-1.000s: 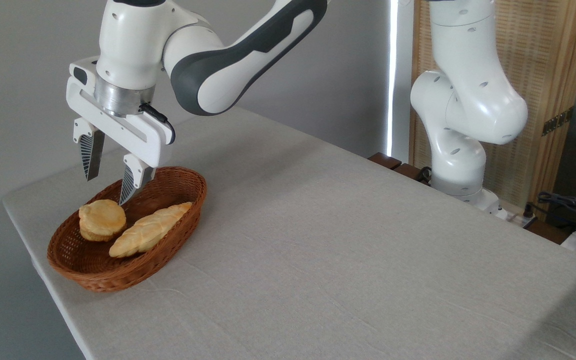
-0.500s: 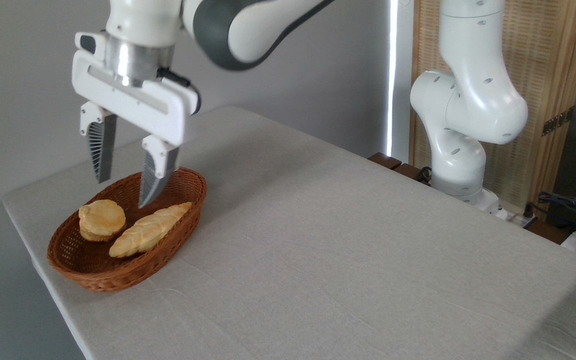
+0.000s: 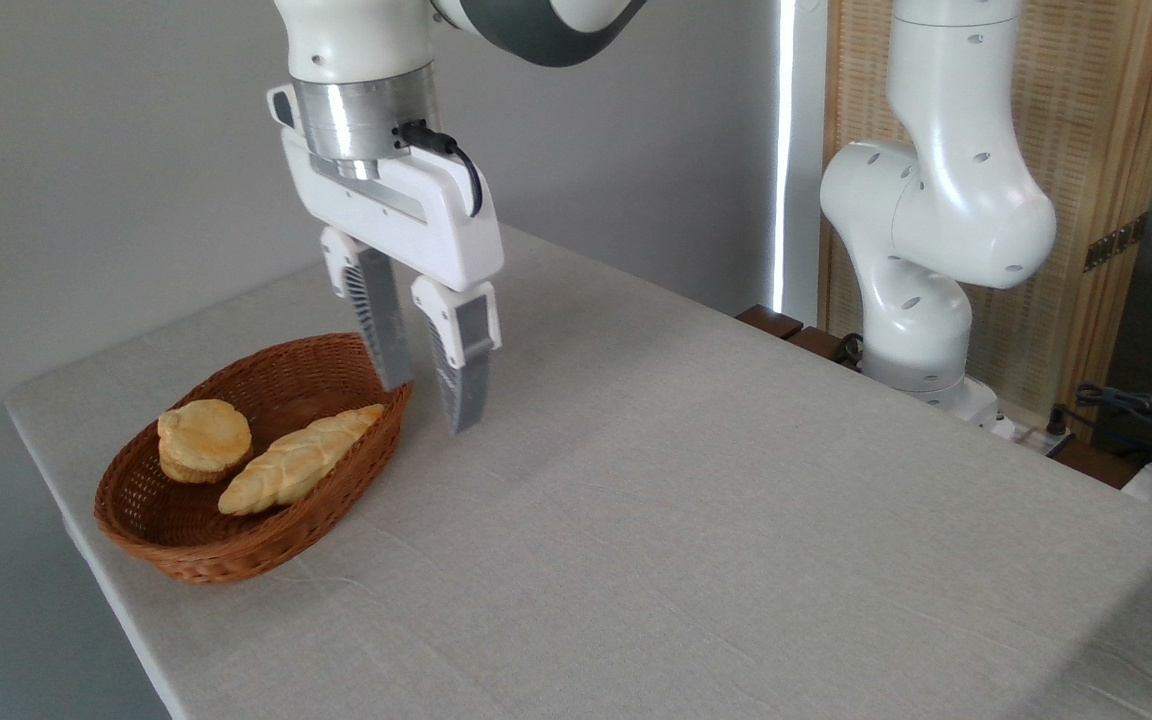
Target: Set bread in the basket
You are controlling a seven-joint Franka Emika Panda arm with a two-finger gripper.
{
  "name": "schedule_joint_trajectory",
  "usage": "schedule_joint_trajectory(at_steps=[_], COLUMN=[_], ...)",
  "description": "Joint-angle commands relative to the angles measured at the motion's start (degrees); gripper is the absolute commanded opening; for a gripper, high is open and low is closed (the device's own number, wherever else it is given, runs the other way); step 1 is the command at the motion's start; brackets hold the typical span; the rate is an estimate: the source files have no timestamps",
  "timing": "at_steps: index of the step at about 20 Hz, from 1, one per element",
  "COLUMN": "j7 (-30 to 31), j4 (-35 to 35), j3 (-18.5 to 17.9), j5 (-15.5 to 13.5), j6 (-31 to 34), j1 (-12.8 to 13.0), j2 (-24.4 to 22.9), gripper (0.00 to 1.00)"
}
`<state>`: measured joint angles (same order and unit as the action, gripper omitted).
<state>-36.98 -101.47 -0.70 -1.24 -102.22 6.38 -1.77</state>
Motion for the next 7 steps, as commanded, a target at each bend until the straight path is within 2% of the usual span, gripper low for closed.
schedule_joint_trajectory(at_steps=[1, 7], j7=[-2.66, 0.77], j4=[-0.39, -0.39], j3=[-1.32, -1.32], j5=[0.98, -0.78], j6=[1.85, 1.85], j1=[0.13, 0.13], j2=[-0.95, -0.95], gripper=[1.0, 1.0])
